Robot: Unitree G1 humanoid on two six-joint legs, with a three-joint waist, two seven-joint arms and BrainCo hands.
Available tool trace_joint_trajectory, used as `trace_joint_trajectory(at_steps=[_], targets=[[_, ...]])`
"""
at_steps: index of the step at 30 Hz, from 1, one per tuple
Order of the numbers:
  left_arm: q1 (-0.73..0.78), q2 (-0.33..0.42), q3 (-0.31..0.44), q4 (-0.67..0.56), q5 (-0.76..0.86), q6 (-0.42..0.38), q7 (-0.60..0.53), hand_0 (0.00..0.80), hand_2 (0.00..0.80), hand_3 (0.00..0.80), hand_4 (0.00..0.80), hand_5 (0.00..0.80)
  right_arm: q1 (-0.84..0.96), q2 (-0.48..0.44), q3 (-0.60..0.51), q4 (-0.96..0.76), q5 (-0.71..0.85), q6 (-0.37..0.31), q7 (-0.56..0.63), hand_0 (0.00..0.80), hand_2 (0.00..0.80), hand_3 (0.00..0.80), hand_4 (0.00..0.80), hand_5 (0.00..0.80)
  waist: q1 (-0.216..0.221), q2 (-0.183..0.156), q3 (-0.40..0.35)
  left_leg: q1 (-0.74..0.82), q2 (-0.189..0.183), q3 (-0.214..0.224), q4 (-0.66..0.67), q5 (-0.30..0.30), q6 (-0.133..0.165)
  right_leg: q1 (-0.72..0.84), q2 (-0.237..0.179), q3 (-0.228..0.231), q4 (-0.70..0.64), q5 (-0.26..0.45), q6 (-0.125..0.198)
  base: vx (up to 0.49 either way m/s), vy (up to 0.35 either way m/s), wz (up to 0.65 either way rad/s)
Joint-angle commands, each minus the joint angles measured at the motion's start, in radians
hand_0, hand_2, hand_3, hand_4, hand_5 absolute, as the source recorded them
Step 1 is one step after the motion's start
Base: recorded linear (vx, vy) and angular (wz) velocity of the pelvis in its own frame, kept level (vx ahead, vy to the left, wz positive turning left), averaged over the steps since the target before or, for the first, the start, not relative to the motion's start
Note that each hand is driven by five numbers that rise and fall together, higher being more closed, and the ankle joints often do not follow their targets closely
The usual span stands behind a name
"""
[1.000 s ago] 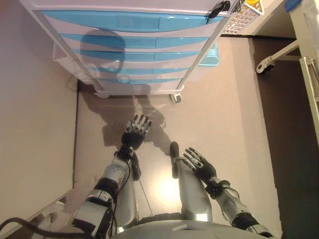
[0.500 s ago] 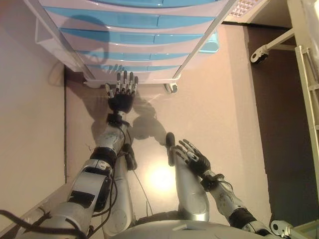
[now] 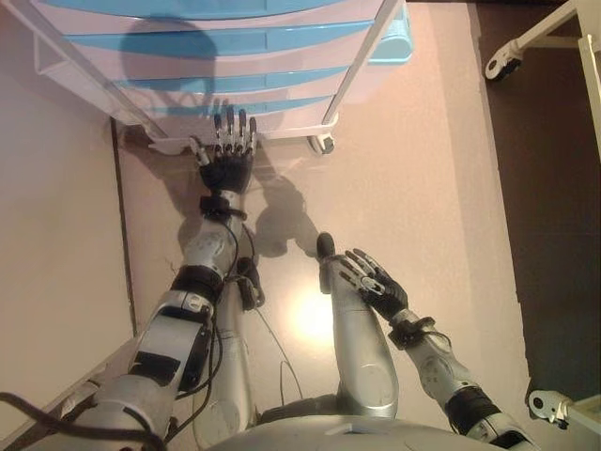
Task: Open the drawer and pick up the medicine
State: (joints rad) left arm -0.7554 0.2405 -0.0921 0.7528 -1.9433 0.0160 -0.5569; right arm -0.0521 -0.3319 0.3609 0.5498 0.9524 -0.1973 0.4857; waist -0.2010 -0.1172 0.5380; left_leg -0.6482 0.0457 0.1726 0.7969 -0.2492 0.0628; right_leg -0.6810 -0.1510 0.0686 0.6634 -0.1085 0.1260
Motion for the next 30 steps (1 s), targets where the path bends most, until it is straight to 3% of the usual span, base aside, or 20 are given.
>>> trace_joint_trajectory(at_steps=[1,12,22,30], targets=[[-0.069,0.020,-0.009,-0.080,-0.003,-0.039,0.042,0.000,0.000,0.000,0.000,0.000,0.118,-0.015,0.050,-0.014,0.005,0.006,0.017,0.000,0.000,0.000,0.000,0.000,-0.004,0.043,-0.018,0.028,-0.030,-0.023,-0.115,0.027,0.004,-0.003,0.061,-0.025,0.036,0.009,-0.070,-0.009,0.028,-0.05],[-0.102,0.028,-0.058,-0.109,0.148,-0.085,0.113,0.000,0.000,0.000,0.000,0.000,0.105,-0.019,0.053,0.003,-0.021,-0.009,0.038,0.000,0.000,0.000,0.000,0.000,-0.003,0.057,-0.018,0.049,-0.041,-0.010,-0.161,0.041,0.007,0.000,0.057,-0.033,0.040,0.024,-0.064,-0.030,0.014,0.01],[0.043,0.007,-0.065,-0.093,0.221,-0.041,0.079,0.000,0.000,0.000,0.000,0.000,0.126,0.024,0.046,0.046,-0.035,-0.007,0.047,0.000,0.000,0.000,0.000,0.000,0.030,0.062,-0.018,0.125,-0.041,-0.022,-0.261,0.082,0.007,0.063,0.053,-0.059,-0.024,0.064,-0.039,-0.002,-0.068,0.09],[0.119,-0.012,-0.049,-0.031,0.190,-0.036,0.063,0.000,0.000,0.000,0.000,0.000,0.122,0.043,0.060,0.038,-0.059,0.012,0.023,0.000,0.000,0.000,0.000,0.000,0.044,0.055,-0.018,0.161,-0.039,-0.028,-0.295,0.098,0.007,0.102,0.052,-0.075,-0.056,0.069,-0.038,0.012,-0.025,0.04]])
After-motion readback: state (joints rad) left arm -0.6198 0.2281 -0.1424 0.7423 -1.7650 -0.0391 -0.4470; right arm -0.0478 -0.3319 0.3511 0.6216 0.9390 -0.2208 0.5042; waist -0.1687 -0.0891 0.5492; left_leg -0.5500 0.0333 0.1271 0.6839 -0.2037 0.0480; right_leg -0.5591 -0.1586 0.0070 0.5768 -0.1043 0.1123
